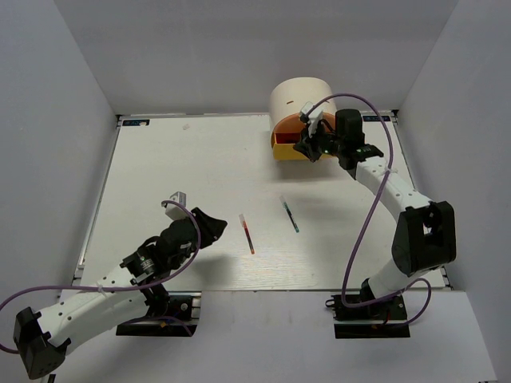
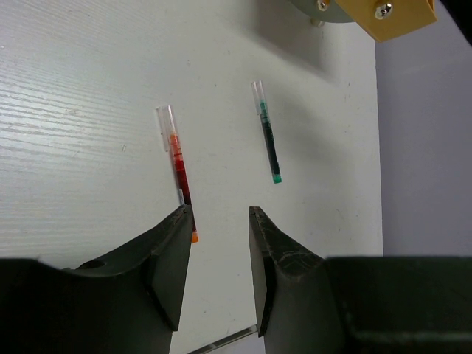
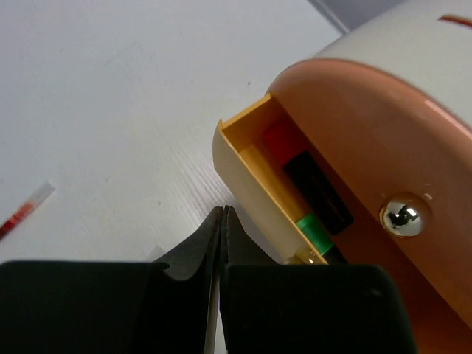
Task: Sort the stationery into containers
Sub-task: Close the drawer in the storage box.
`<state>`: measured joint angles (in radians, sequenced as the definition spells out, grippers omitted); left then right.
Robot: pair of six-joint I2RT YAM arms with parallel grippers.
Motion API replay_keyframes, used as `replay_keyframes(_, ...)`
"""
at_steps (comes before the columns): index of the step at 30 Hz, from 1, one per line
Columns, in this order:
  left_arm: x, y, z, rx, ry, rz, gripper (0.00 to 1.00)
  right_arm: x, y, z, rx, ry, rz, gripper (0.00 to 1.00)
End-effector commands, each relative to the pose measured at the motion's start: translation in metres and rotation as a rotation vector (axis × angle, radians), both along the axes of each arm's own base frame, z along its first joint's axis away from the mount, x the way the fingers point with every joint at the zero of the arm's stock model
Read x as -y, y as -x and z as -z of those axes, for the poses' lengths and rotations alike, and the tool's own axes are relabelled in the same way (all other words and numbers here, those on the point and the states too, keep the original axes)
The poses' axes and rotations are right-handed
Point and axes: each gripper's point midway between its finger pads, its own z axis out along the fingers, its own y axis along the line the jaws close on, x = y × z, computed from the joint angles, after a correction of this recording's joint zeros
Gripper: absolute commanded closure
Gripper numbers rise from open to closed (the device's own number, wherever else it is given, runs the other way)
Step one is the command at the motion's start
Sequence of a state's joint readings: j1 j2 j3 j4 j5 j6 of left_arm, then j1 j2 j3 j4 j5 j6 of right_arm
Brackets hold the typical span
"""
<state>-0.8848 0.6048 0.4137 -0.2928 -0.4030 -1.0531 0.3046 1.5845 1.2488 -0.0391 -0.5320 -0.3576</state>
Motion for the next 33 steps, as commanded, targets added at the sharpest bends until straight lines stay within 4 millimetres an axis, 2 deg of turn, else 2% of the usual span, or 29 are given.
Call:
replay_keyframes(1,-0.004,0.001,-0.001,0.006,0.003,-0.007,0.53,0.005,0.0,0.01,0.034,0.088,-0.07,1.0)
replay_keyframes(4,-0.005,0.001,0.004,-0.002,-0.001,-0.019,0.53,0.013,-0.009,0.018,0.028,0.122,-0.025,1.0)
replay_keyframes(7,-0.005,0.0,0.002,0.004,0.007,-0.019,0.53,0.024,-0.028,0.024,0.05,0.156,0.07,1.0)
replay_keyframes(9,-0.004,0.0,0.004,-0.003,-0.002,-0.019,0.53,0.026,-0.034,0.025,0.061,0.162,0.105,1.0)
replay_keyframes(10,-0.004,0.0,0.004,-0.003,-0.002,-0.019,0.53,0.035,-0.046,0.026,0.082,0.178,0.163,1.0)
replay_keyframes(12,-0.005,0.001,0.009,-0.015,-0.017,-0.019,0.53,0.036,-0.05,0.028,0.083,0.185,0.188,1.0)
replay_keyframes(13,-0.005,0.001,0.009,-0.015,-0.017,-0.019,0.53,0.039,-0.06,0.022,0.12,0.189,0.225,1.0)
replay_keyframes(15,-0.005,0.001,0.007,-0.009,-0.01,-0.019,0.53,0.043,-0.067,0.02,0.138,0.198,0.247,1.0)
replay_keyframes(27,-0.006,0.002,0.011,-0.019,-0.01,-0.023,0.52,0.052,-0.086,0.02,0.206,0.224,0.321,1.0)
replay_keyframes(33,-0.007,0.002,0.013,-0.024,-0.017,-0.023,0.52,0.045,-0.091,0.019,0.219,0.206,0.306,1.0)
